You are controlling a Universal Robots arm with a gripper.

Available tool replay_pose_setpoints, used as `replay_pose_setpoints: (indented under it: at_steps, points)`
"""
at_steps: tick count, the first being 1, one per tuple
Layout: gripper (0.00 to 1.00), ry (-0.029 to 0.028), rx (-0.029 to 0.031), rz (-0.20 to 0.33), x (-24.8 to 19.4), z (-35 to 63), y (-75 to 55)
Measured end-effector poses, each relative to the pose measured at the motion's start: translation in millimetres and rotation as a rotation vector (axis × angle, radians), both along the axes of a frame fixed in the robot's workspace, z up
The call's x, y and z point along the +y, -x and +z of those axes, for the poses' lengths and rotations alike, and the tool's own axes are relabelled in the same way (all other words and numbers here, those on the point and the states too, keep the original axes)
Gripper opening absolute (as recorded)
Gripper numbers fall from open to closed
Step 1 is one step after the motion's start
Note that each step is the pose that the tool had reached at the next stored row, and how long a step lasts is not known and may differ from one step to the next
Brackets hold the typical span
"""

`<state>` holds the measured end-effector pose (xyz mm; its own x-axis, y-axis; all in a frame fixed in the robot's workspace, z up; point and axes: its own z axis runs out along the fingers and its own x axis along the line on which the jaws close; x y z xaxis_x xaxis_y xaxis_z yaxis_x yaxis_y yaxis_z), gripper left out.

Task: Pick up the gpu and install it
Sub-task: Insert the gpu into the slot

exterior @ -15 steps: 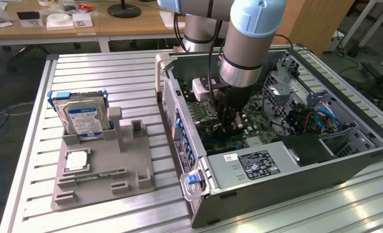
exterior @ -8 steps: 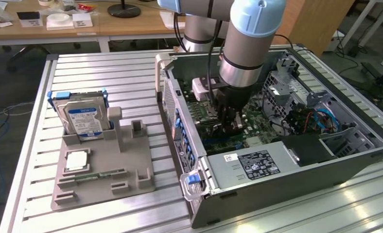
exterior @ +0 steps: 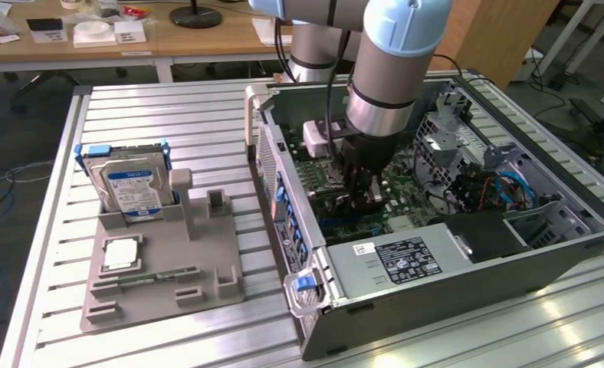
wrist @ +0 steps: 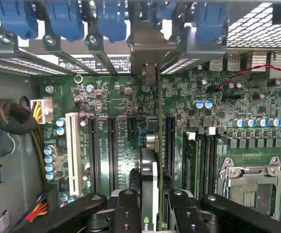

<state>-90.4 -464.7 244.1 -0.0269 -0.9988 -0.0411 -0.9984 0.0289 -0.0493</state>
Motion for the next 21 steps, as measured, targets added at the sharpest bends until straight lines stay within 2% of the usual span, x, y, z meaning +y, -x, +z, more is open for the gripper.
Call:
replay_pose_setpoints:
  at_steps: [6, 21]
  points:
    - [0.27, 0.0024, 0.0001, -0.018, -0.1, 0.3, 0.0]
    - [0.27, 0.0021, 0.0, -0.022, -0.2, -1.9, -1.1]
